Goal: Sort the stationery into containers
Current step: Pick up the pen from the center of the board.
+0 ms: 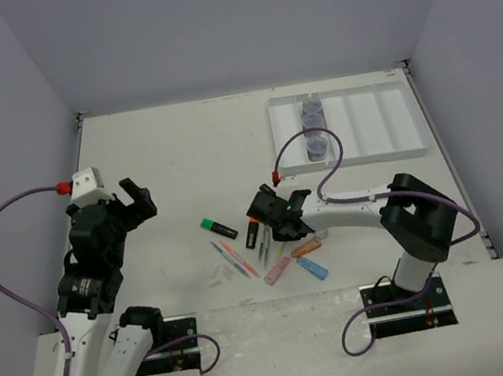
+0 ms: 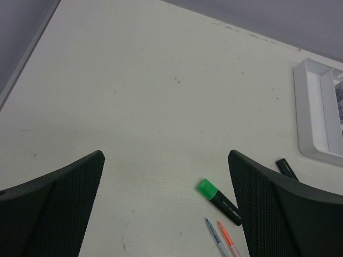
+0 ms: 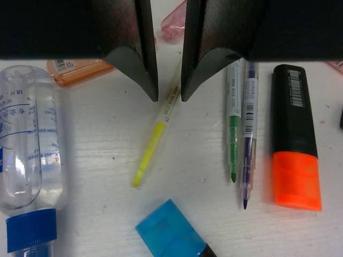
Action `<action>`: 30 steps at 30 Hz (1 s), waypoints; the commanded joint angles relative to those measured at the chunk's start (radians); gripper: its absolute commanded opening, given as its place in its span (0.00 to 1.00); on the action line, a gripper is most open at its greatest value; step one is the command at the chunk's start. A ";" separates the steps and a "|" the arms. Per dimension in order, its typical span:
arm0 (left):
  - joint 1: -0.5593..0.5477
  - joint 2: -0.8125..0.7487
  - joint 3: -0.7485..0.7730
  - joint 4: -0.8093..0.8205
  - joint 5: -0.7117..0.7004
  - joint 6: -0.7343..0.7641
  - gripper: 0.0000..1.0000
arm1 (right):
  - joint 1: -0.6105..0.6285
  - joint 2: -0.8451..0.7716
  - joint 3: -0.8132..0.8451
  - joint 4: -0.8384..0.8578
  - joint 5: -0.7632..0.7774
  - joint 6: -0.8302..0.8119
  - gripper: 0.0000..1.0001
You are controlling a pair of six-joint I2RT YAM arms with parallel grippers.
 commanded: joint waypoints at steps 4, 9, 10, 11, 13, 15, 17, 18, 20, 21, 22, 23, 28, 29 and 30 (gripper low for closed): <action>-0.016 -0.012 -0.008 0.040 0.017 0.020 1.00 | 0.007 0.036 0.036 -0.007 0.033 0.062 0.23; -0.021 -0.020 -0.008 0.040 0.011 0.020 1.00 | 0.007 0.062 0.022 0.005 0.030 0.111 0.18; -0.022 -0.021 -0.008 0.040 0.010 0.020 1.00 | 0.007 0.066 0.019 0.005 0.028 0.120 0.16; -0.022 -0.022 -0.008 0.039 0.009 0.019 1.00 | 0.007 0.070 0.017 0.004 0.027 0.130 0.14; -0.025 -0.022 -0.008 0.040 0.008 0.019 1.00 | 0.007 0.075 0.018 -0.006 0.032 0.154 0.09; -0.027 -0.022 -0.009 0.040 0.006 0.019 1.00 | 0.007 0.071 0.018 -0.010 0.040 0.164 0.07; -0.026 -0.022 -0.008 0.038 0.005 0.019 1.00 | 0.007 0.064 0.023 -0.016 0.048 0.169 0.06; -0.026 -0.021 -0.009 0.038 0.005 0.018 1.00 | 0.007 0.056 0.033 -0.026 0.057 0.171 0.05; -0.026 -0.018 -0.010 0.038 0.001 0.006 1.00 | 0.007 0.027 0.058 -0.045 0.076 0.171 0.01; -0.026 -0.016 -0.011 0.037 -0.003 -0.004 1.00 | 0.007 0.010 0.071 -0.054 0.083 0.169 0.00; -0.026 -0.013 -0.011 0.032 0.001 -0.023 1.00 | 0.008 -0.013 0.077 -0.056 0.086 0.158 0.00; -0.026 -0.009 -0.011 0.029 0.007 -0.041 1.00 | 0.009 -0.040 0.082 -0.057 0.089 0.147 0.00; -0.026 0.030 -0.013 0.032 0.107 -0.088 1.00 | 0.024 -0.242 0.035 -0.018 0.102 0.058 0.00; -0.026 0.034 -0.015 0.034 0.133 -0.093 1.00 | 0.025 -0.276 0.022 -0.001 0.094 0.022 0.00; -0.026 0.048 -0.016 0.036 0.177 -0.097 1.00 | 0.025 -0.311 0.000 0.032 0.082 -0.022 0.00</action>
